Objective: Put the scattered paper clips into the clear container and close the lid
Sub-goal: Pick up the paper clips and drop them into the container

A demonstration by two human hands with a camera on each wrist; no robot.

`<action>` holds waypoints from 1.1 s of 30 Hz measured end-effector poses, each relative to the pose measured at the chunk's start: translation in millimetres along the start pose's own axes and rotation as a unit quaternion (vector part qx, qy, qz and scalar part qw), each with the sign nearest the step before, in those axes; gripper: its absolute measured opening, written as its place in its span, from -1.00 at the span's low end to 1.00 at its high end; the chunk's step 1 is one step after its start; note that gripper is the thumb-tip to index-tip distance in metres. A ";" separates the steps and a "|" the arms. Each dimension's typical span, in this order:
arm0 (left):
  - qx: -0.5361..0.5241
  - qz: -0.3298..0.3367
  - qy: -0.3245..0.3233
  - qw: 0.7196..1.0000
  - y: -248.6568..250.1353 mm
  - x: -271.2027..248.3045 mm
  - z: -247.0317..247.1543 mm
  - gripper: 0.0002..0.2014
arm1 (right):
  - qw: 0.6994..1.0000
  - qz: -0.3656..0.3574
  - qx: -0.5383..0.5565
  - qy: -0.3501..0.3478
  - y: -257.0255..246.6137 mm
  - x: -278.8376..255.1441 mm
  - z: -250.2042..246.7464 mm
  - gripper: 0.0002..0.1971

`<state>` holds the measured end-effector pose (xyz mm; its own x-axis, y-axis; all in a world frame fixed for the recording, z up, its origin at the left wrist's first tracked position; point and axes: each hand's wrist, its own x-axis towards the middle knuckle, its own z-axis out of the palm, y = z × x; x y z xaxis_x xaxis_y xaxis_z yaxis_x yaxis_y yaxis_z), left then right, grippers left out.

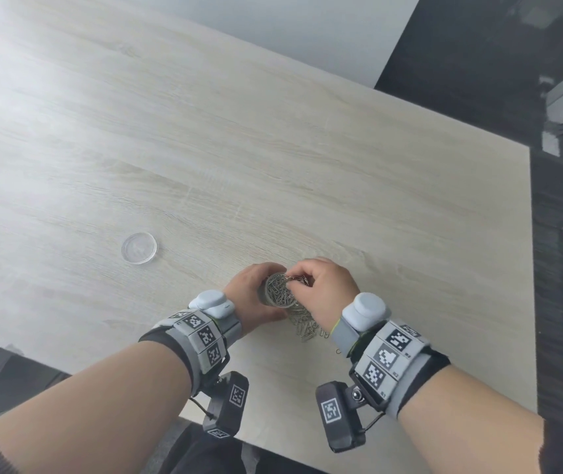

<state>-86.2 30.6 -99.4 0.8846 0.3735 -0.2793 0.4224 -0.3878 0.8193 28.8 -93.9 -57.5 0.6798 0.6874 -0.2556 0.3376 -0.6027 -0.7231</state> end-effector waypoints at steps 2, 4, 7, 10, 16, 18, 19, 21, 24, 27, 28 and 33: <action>0.001 0.003 -0.010 1.000 -2.0 0.9 -0.8 -0.31 | 1.000 -0.006 -0.018 -0.020 -5.6 2.6 5.1 -0.88; 0.001 0.005 -0.015 1.000 -3.3 1.7 -1.1 -0.32 | 0.999 -0.004 -0.036 -0.037 -7.3 3.6 7.8 -0.88; -0.003 0.005 -0.016 1.000 -4.8 2.2 -1.8 -0.37 | 0.998 -0.005 -0.032 -0.052 -9.8 1.0 5.8 -0.86; -0.004 0.007 -0.015 1.000 -4.9 2.2 -3.2 -0.33 | 0.999 0.000 0.007 -0.042 -6.5 -1.6 -3.6 -0.83; -0.001 0.001 -0.021 1.000 -6.5 4.2 -5.3 -0.26 | 0.996 0.057 -0.065 0.024 38.3 1.6 -29.8 -0.74; -0.004 -0.003 -0.027 1.000 -8.4 4.9 -6.3 -0.26 | 0.989 0.063 -0.131 -0.017 53.1 -1.3 -33.9 -0.55; -0.006 -0.004 -0.029 1.000 -8.9 4.9 -6.6 -0.26 | 0.984 0.057 -0.164 -0.045 57.3 -4.2 -35.1 -0.44; -0.011 -0.004 -0.029 1.000 -9.3 4.6 -7.2 -0.26 | 0.968 0.030 -0.229 -0.097 58.2 -10.0 -34.1 -0.24; -0.021 -0.006 -0.030 0.999 -8.4 5.0 -7.2 -0.26 | 0.943 -0.022 -0.298 -0.147 49.6 -15.2 -27.0 -0.05; -0.034 -0.006 -0.028 0.999 -9.4 5.5 -7.5 -0.27 | 0.925 -0.050 -0.332 -0.181 42.2 -16.1 -16.2 0.02; -0.035 -0.006 -0.028 0.999 -10.3 5.5 -7.5 -0.27 | 0.921 -0.061 -0.339 -0.185 41.1 -16.1 -13.4 0.00; -0.034 -0.012 -0.024 0.999 -9.2 6.0 -7.7 -0.27 | 0.926 -0.112 -0.312 -0.180 46.3 -18.2 -5.4 -0.38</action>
<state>-86.3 42.8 -104.8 0.8836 0.3400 -0.3220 0.4308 -0.3206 0.8436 35.5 -136.5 -82.8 0.3236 0.8460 -0.4237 0.8308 -0.4684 -0.3005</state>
